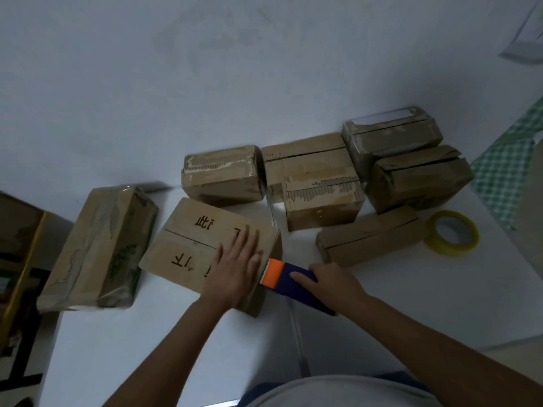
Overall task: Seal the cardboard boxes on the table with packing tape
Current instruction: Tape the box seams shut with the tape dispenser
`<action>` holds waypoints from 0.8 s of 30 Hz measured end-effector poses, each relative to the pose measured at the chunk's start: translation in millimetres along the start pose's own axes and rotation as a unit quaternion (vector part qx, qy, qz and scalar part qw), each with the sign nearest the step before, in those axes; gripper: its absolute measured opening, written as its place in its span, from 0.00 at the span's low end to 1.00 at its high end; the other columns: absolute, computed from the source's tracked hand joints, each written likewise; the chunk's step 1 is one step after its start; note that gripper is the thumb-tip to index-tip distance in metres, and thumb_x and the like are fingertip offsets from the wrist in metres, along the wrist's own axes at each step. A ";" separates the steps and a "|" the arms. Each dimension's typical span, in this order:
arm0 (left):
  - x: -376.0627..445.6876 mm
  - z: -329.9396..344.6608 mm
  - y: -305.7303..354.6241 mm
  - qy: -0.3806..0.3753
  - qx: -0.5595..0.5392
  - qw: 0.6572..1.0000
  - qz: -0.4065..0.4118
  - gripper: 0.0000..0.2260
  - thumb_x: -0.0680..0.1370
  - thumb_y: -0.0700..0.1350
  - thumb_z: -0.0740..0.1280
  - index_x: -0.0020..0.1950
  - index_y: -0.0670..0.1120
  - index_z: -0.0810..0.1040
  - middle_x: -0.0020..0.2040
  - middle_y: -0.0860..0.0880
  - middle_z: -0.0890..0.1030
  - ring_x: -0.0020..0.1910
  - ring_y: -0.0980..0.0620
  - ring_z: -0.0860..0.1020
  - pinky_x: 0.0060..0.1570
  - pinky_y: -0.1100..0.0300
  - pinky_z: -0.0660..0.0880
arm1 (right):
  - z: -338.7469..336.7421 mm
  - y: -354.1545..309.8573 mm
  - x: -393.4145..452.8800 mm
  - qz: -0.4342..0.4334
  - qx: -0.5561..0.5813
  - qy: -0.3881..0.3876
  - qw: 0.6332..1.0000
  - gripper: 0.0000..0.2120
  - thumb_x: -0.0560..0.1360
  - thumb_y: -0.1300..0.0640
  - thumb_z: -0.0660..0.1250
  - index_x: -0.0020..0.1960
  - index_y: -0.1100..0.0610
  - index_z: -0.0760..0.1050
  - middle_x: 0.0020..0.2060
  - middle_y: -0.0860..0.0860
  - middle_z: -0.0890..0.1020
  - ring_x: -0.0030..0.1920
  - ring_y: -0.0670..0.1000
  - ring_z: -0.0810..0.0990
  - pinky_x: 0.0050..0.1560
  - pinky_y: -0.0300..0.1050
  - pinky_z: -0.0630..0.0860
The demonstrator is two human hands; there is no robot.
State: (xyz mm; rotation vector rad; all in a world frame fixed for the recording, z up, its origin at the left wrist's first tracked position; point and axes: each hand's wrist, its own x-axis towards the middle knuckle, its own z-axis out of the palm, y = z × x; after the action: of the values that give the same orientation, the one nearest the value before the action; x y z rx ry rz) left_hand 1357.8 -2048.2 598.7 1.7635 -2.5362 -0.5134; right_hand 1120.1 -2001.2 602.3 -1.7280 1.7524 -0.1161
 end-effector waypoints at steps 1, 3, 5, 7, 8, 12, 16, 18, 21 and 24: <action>-2.9 7.5 4.4 -0.013 0.039 0.999 0.000 0.27 0.83 0.58 0.42 0.80 0.55 0.37 0.80 0.52 0.36 0.78 0.51 0.34 0.77 0.47 0.38 | 1.1 0.5 -0.8 -0.001 0.006 0.000 1.000 0.27 0.77 0.32 0.53 0.43 0.55 0.75 0.32 0.48 0.75 0.32 0.46 0.75 0.34 0.42 0.70; -5.1 13.9 6.4 -0.014 0.078 0.997 -0.018 0.27 0.84 0.57 0.41 0.79 0.53 0.33 0.80 0.50 0.34 0.77 0.50 0.31 0.77 0.45 0.38 | 0.1 2.7 -2.2 -0.003 0.006 0.003 1.000 0.27 0.76 0.32 0.54 0.42 0.55 0.74 0.32 0.48 0.75 0.32 0.45 0.74 0.31 0.40 0.68; -6.0 14.3 6.3 -0.011 0.078 0.997 -0.024 0.27 0.83 0.58 0.40 0.78 0.53 0.32 0.79 0.51 0.33 0.77 0.50 0.30 0.77 0.45 0.38 | -4.1 7.8 -4.0 -0.002 0.009 0.003 1.000 0.26 0.76 0.32 0.55 0.41 0.54 0.74 0.33 0.49 0.76 0.32 0.45 0.75 0.31 0.39 0.68; -6.1 15.3 6.3 -0.011 0.083 0.996 -0.015 0.27 0.83 0.58 0.39 0.78 0.53 0.31 0.80 0.50 0.33 0.77 0.50 0.30 0.77 0.44 0.39 | -8.7 13.7 -7.4 -0.006 0.014 -0.003 1.000 0.24 0.76 0.32 0.55 0.40 0.52 0.72 0.33 0.49 0.76 0.32 0.46 0.75 0.32 0.39 0.69; -6.4 15.4 6.4 -0.012 0.084 0.996 -0.013 0.28 0.82 0.59 0.37 0.79 0.53 0.32 0.80 0.50 0.33 0.77 0.50 0.31 0.77 0.44 0.39 | -10.8 16.5 -9.7 -0.011 0.016 -0.008 1.000 0.23 0.76 0.32 0.55 0.38 0.51 0.70 0.33 0.49 0.76 0.32 0.46 0.75 0.32 0.39 0.68; -7.0 13.2 7.8 -0.012 0.069 0.997 -0.018 0.29 0.79 0.61 0.33 0.79 0.53 0.33 0.79 0.51 0.34 0.77 0.51 0.31 0.77 0.46 0.38 | -16.3 31.0 -18.3 -0.020 0.017 -0.009 1.000 0.22 0.76 0.33 0.56 0.37 0.50 0.68 0.31 0.47 0.74 0.31 0.45 0.74 0.31 0.40 0.67; -6.6 12.0 10.0 -0.002 0.042 0.999 -0.024 0.28 0.82 0.59 0.38 0.79 0.53 0.34 0.80 0.52 0.35 0.77 0.52 0.32 0.77 0.47 0.36 | -16.5 50.0 -30.8 -0.015 0.011 -0.011 1.000 0.24 0.77 0.34 0.57 0.38 0.54 0.72 0.34 0.50 0.77 0.33 0.47 0.75 0.33 0.40 0.67; -6.3 12.0 10.0 0.001 0.042 0.999 -0.028 0.27 0.82 0.59 0.38 0.79 0.54 0.34 0.80 0.53 0.35 0.77 0.53 0.31 0.77 0.48 0.35 | -16.2 54.2 -35.9 -0.005 0.025 -0.010 1.000 0.24 0.76 0.34 0.58 0.40 0.55 0.73 0.35 0.52 0.78 0.33 0.47 0.76 0.33 0.41 0.68; -6.2 10.4 13.1 0.031 0.037 0.999 -0.025 0.28 0.82 0.61 0.38 0.80 0.54 0.39 0.80 0.53 0.38 0.78 0.53 0.33 0.77 0.49 0.35 | -17.7 54.8 -39.2 0.007 0.066 -0.019 0.998 0.23 0.75 0.33 0.59 0.46 0.54 0.74 0.38 0.50 0.80 0.36 0.45 0.78 0.33 0.38 0.70; -6.0 14.5 23.1 0.067 0.021 0.997 -0.019 0.30 0.81 0.64 0.41 0.80 0.51 0.49 0.81 0.53 0.46 0.79 0.54 0.40 0.76 0.53 0.36 | -18.9 54.1 -42.2 0.016 0.105 -0.042 0.993 0.23 0.75 0.34 0.61 0.60 0.50 0.71 0.48 0.48 0.81 0.42 0.44 0.79 0.38 0.38 0.74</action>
State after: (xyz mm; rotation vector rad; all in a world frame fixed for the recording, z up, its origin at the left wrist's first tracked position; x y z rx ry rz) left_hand 1336.2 -2031.7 592.2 1.7982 -2.4454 -0.3324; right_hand 1060.1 -1963.2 606.3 -1.5310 1.6449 -0.2029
